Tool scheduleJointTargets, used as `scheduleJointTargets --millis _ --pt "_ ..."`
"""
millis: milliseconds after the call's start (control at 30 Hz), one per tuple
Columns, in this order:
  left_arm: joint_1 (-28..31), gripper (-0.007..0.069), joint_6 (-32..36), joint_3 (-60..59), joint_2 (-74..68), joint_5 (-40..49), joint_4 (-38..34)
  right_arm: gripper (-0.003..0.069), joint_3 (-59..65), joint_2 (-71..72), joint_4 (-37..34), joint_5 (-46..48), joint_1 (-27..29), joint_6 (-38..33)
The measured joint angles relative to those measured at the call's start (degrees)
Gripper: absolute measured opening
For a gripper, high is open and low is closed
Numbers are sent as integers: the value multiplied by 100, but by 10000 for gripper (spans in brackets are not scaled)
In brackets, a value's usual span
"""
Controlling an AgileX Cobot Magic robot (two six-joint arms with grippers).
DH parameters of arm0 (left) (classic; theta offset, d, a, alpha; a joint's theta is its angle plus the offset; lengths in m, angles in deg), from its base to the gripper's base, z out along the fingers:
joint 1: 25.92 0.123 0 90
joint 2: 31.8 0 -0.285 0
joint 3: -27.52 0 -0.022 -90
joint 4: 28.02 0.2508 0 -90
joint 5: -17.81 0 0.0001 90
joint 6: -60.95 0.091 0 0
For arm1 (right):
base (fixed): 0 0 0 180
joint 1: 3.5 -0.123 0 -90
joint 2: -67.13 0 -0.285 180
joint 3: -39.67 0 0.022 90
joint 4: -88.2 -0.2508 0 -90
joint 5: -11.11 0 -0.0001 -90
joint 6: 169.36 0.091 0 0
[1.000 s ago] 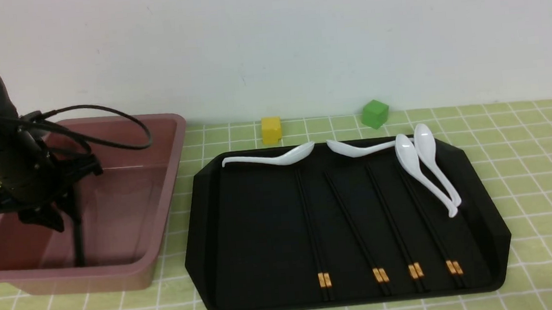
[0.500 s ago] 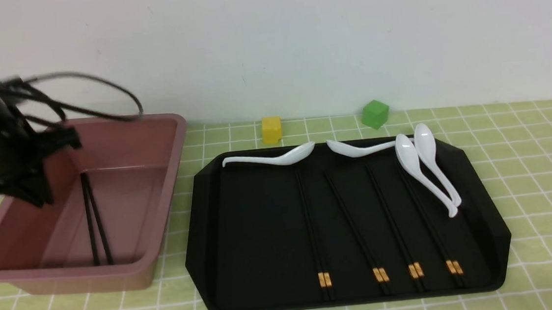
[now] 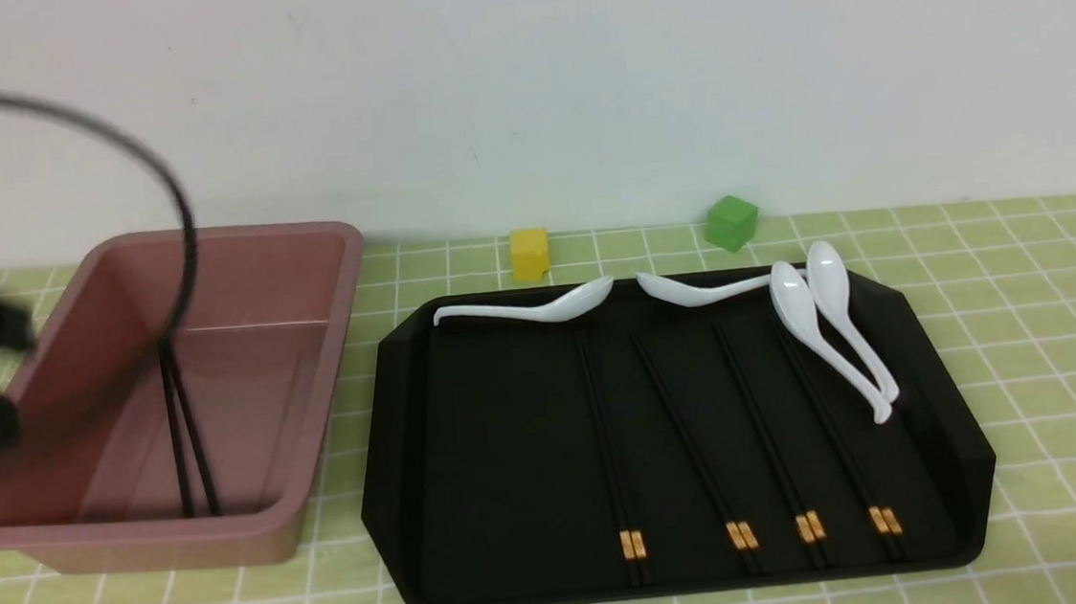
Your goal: On green tablecloth take chopsticks from black tray and put them in box.
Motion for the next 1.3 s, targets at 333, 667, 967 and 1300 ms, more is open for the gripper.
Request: scheduleJointTargets --millis 333,667,967,1300 --pt "0 -13 924 -3103 3232 -2278 -1787 240 0 0 -1 0 0 0" --pt "0 -13 988 -3912 4308 -2465 -1888 240 0 0 -1 0 0 0" --pt "0 -13 1005 -4169 4308 -2708 -1261 240 0 0 -1 0 0 0" --pt "-98 -13 988 -5053 5485 -2798 -388 240 0 0 -1 0 0 0"
